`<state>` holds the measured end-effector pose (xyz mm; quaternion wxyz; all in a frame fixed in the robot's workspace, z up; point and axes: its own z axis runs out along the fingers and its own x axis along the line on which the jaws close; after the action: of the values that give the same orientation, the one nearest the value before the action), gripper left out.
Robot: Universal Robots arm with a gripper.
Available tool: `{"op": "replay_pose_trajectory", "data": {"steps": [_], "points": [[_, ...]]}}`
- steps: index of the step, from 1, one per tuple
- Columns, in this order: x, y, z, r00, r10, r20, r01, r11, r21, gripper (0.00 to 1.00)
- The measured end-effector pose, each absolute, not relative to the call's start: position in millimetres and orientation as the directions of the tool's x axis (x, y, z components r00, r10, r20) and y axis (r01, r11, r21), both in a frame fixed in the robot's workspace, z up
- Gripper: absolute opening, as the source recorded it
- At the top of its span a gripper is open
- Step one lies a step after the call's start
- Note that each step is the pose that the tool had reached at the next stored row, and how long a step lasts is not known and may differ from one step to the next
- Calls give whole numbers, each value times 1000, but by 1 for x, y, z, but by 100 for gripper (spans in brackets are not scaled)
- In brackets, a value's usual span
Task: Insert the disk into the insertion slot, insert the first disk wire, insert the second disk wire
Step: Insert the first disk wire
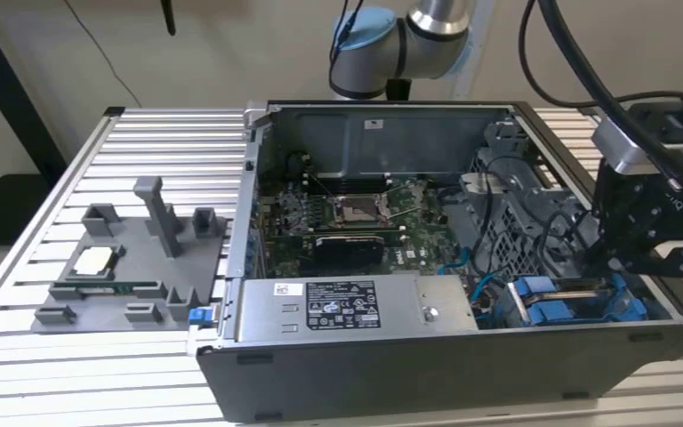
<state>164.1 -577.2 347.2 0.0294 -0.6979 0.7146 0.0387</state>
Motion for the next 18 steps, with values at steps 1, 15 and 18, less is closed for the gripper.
{"op": "replay_pose_trajectory", "data": {"steps": [1,15,18], "points": [[164,-577,346,-24,-995,-96,-1000,23,14,19],[166,-577,340,-26,-995,-98,-1000,25,14,19],[166,-577,339,-27,-995,-98,-1000,25,14,19]]}}
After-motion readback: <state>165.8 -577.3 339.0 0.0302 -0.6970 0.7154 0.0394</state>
